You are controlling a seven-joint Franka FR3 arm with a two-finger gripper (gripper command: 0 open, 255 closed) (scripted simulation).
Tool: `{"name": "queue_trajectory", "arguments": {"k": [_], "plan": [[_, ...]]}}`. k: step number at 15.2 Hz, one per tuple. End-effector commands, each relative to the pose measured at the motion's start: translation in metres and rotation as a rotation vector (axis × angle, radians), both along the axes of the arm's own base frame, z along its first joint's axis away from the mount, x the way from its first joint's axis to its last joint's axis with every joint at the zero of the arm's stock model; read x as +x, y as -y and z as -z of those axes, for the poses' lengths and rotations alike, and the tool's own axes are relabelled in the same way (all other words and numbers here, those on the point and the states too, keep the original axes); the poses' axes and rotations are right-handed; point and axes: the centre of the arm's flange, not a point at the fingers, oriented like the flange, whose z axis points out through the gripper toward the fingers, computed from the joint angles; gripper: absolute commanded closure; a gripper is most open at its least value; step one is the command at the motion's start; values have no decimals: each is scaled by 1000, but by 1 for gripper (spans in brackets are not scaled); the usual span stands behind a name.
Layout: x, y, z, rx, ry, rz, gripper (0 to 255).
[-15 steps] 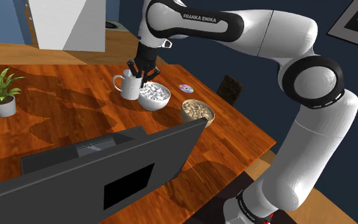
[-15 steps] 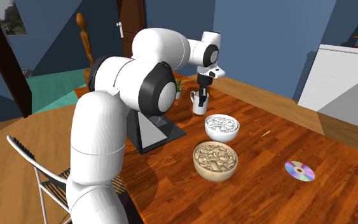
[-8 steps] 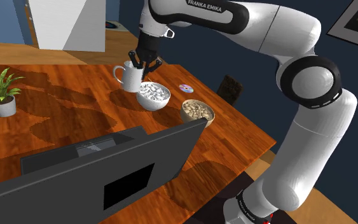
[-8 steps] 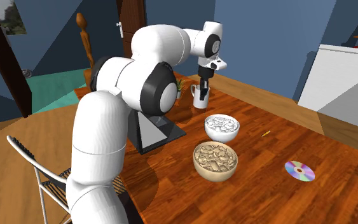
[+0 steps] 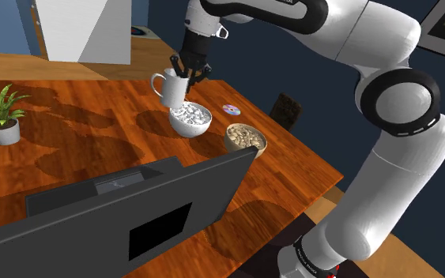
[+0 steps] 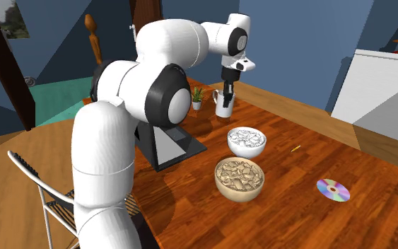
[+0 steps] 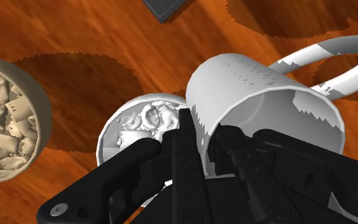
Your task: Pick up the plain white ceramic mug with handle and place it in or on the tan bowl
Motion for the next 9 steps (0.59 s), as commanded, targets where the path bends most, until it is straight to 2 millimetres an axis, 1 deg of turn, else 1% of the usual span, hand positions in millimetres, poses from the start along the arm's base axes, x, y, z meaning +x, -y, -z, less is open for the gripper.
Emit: {"name": "queue_trajectory", "arguments": {"k": [1, 9], "plan": [[-16, 21, -1, 0, 0, 0, 255], [-77, 107, -9, 0, 0, 0, 255]]}}
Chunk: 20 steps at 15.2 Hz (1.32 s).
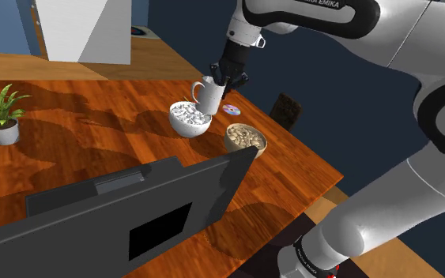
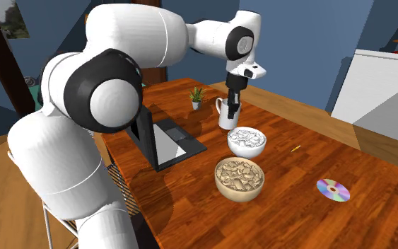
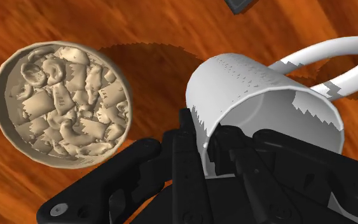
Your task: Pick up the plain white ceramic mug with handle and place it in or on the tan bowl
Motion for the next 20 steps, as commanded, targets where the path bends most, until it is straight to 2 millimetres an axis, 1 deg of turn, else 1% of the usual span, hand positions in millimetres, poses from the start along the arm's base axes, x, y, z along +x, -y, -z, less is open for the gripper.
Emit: {"name": "queue_trajectory", "arguments": {"k": [1, 12, 20], "plan": [[-16, 21, -3, 1, 0, -1, 255], [-100, 140, -13, 1, 0, -1, 255], [-100, 140, 29, 1, 0, -1, 255]]}}
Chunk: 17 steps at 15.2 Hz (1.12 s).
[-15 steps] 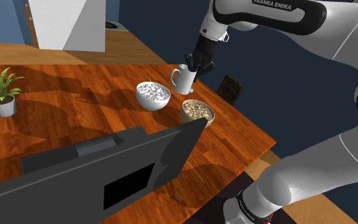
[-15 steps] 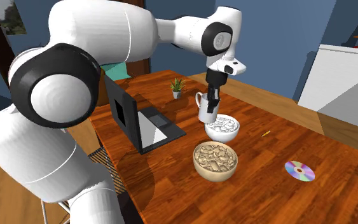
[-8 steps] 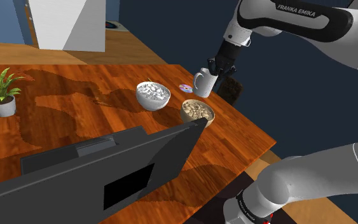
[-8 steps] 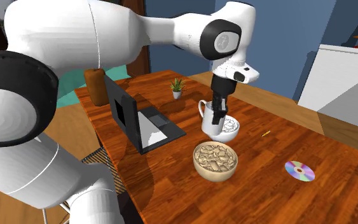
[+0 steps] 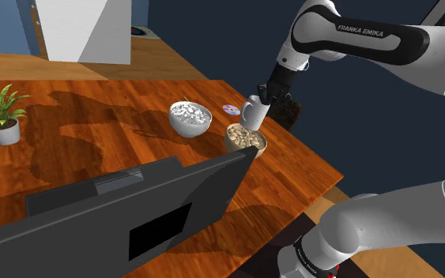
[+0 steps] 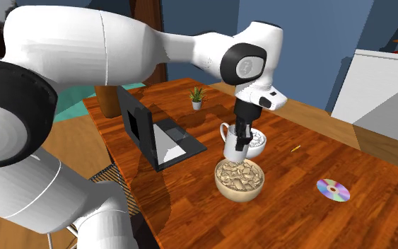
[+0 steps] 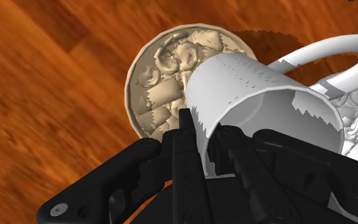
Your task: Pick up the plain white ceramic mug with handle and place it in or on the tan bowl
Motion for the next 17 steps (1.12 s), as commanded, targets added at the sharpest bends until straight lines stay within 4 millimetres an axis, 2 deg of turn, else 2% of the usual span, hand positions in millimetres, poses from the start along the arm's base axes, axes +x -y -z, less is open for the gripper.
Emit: {"name": "queue_trajectory", "arguments": {"k": [1, 10, 17], "plan": [[-1, 0, 11, 0, 0, 0, 255], [-1, 0, 57, 0, 0, 0, 255], [-1, 0, 57, 0, 0, 0, 255]]}}
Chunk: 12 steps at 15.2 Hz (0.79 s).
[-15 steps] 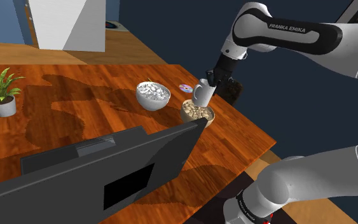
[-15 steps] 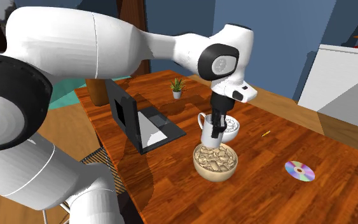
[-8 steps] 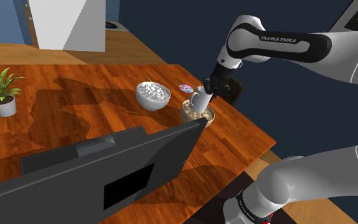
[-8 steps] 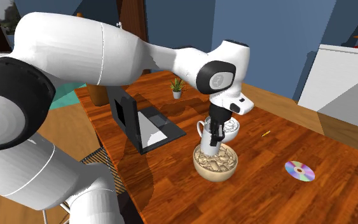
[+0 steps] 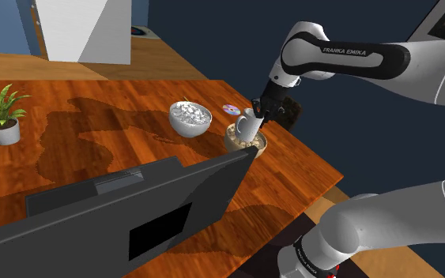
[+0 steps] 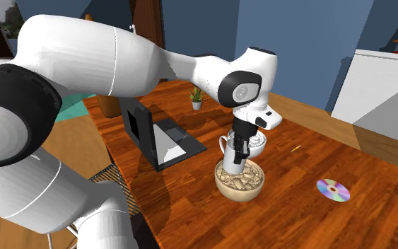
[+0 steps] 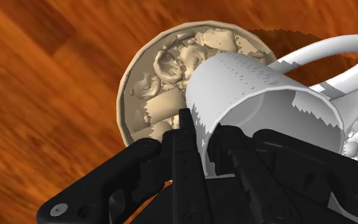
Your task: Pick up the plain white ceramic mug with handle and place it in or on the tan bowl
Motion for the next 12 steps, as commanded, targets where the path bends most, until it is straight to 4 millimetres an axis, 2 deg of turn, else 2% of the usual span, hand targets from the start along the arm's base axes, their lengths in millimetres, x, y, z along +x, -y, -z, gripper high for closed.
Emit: {"name": "queue_trajectory", "arguments": {"k": [1, 6, 10, 12], "plan": [[0, 0, 2, 1, -5, 0, 0], [0, 0, 2, 1, -5, 0, 0], [2, 4, -48, 1, -5, 0, 0], [2, 4, -48, 1, -5, 0, 0]]}}
